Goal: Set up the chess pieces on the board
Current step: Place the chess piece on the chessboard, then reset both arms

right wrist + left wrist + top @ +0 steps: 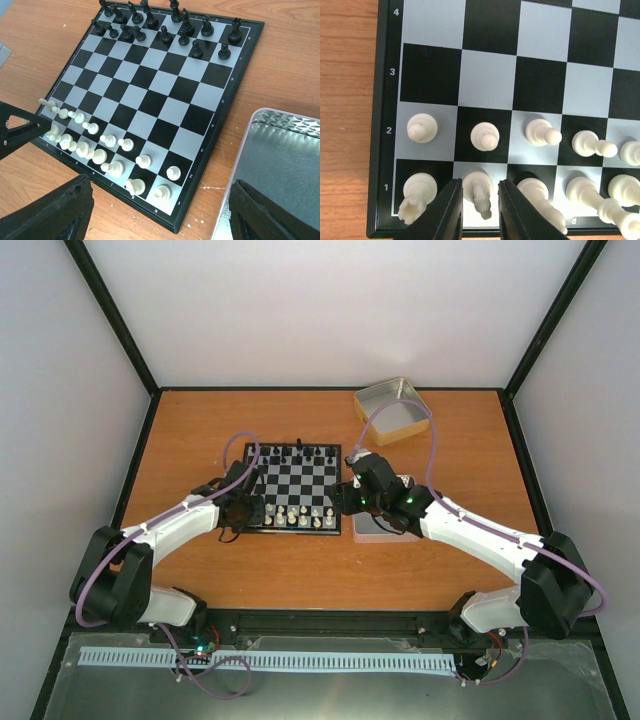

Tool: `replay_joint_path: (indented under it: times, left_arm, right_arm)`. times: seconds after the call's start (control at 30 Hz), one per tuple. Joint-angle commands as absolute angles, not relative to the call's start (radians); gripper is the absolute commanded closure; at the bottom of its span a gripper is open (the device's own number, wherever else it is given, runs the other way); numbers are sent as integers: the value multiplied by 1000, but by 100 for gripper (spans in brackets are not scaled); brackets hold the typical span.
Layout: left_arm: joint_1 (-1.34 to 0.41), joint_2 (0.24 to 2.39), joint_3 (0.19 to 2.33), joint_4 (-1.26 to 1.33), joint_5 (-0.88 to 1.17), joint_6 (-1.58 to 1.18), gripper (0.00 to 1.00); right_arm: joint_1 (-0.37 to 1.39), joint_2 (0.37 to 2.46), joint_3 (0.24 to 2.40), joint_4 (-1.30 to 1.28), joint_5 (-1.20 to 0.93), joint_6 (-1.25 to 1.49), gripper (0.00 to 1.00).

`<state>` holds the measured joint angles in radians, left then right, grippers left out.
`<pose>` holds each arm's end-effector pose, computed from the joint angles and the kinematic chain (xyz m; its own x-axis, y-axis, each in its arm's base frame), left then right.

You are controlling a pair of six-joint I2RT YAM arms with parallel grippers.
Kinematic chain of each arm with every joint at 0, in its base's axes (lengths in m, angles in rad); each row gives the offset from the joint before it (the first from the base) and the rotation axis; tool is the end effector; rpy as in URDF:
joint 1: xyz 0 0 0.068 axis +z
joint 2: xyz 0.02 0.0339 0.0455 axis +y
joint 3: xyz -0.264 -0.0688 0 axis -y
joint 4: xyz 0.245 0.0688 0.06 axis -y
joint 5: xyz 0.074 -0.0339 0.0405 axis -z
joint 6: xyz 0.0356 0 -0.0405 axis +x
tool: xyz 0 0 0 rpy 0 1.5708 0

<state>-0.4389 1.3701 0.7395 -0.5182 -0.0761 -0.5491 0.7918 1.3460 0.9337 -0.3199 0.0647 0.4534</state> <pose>0.2234 -0.1019 0.1763 -0.9108 -0.1473 -0.3856 -0.0936 0.9835 -0.1546 0.2062 0.2055 0.2544 -0.7185 -0.1056 -0.6875 -0.4023 0.8694 0.2869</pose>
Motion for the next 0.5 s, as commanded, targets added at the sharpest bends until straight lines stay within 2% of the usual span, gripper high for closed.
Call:
replay_joint_path:
  times: [0.0,0.33,0.4,0.47]
  left_arm:
    - [-443,1366,774,-544,-72,-538,76]
    - [-443,1222,909,-676,-64,-550,59]
    - [-443,1170,946,-701,-80,-542,53]
    - [-443,1103,971,-715,-97,-526,48]
  right_arm:
    - [790,1318,925,-323,87,463,26]
    - [787,1247,960,-426,190,511,26]
    - [787,1210,976,-495,263,524,23]
    - [787,1153,980,-563,350,545,16]
